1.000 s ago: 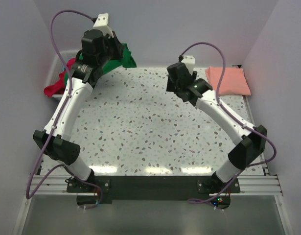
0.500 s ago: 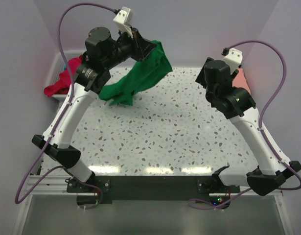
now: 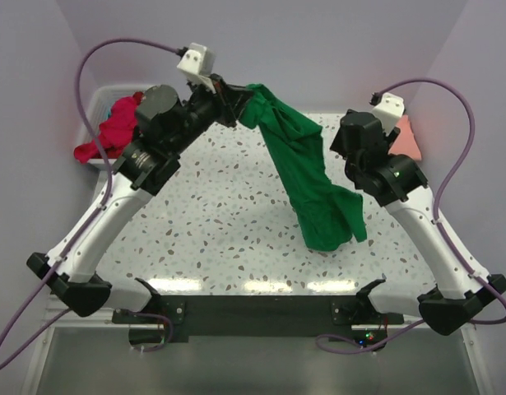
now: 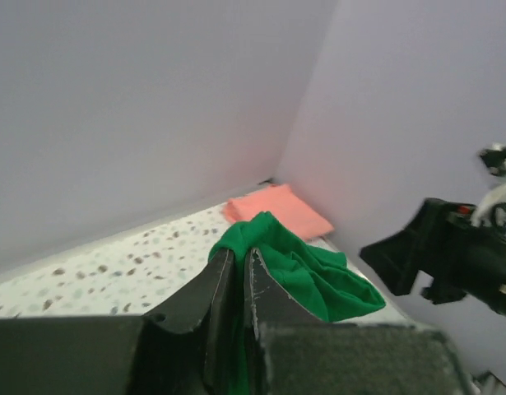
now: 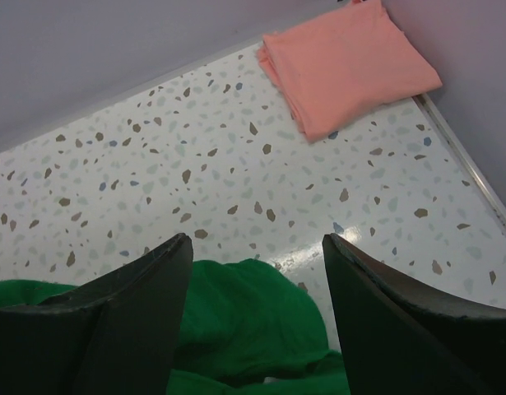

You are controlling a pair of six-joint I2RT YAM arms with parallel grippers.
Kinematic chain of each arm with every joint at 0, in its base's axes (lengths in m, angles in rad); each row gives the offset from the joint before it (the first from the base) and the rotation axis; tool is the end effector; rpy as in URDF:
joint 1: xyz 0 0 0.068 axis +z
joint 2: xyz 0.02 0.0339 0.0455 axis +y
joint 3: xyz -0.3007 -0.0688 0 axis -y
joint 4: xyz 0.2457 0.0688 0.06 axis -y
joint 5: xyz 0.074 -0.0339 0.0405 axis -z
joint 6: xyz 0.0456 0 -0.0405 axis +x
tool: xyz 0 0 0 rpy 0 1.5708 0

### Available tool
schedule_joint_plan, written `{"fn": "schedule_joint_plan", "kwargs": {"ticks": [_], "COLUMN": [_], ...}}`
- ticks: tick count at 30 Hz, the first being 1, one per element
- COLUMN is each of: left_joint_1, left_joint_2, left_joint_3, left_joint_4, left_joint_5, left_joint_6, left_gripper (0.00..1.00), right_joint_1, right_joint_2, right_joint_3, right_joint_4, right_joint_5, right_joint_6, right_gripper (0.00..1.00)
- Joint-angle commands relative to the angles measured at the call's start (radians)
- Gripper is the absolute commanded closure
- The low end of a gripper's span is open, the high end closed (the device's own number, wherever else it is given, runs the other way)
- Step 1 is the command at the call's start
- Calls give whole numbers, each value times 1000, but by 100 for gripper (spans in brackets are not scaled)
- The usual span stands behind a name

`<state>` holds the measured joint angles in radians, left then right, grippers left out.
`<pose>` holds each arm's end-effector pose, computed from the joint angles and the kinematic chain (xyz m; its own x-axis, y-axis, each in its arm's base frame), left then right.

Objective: Fold and stack the t-shirts
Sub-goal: Move the tshirt to the center of the board, then flatten the tshirt out

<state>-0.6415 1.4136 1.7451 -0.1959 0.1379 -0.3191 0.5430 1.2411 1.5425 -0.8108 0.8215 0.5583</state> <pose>0.2396 -0.1868 0.5633 -0.1173 -0.3002 -0.9466 0.7004 0.6508 -0.2932 0.2152 0.0909 0.4770 -0.2506 0.2702 -0.9296 0.3868 0.9082 0.1597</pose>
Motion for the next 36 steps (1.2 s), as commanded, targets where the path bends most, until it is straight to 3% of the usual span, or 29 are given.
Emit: {"fn": "schedule_joint_plan", "kwargs": {"ticks": [1, 3, 4, 5, 6, 8, 14, 22, 30, 36], "left_joint_1": [8, 8, 8, 8, 8, 9, 8, 29, 224, 278], "left_joint_2": [-168, -188, -205, -212, -229, -243, -249, -236, -111, 1], "left_joint_3": [-171, -246, -272, -327, -355, -436, -587, -636, -688, -673], "left_joint_4": [157, 139, 130, 113, 66, 21, -241, -270, -254, -203], "left_joint_5": [-506, -598, -621, -676, -702, -759, -860, -871, -537, -382], "left_joint_6": [-21, -24, -35, -47, -70, -113, -290, -320, -348, -317], "left_gripper": [100, 95, 59, 42, 17, 0, 0, 0, 0, 0], "right_joint_1": [0, 2, 2, 2, 0, 2, 2, 0, 2, 0], "right_joint_2": [-5, 15, 23, 29, 35, 57, 124, 207, 265, 281], "right_joint_3": [-9, -7, -5, -4, -4, -4, -39, -188, -314, -381], "right_joint_4": [15, 18, 19, 25, 28, 32, 94, 191, 202, 211], "right_joint_5": [28, 12, 5, -2, -18, -28, -204, -516, -591, -552], "right_joint_6": [6, 2, 2, 2, -4, -8, -50, -23, 63, 87], "right_gripper": [31, 31, 31, 31, 31, 31, 32, 27, 28, 33]}}
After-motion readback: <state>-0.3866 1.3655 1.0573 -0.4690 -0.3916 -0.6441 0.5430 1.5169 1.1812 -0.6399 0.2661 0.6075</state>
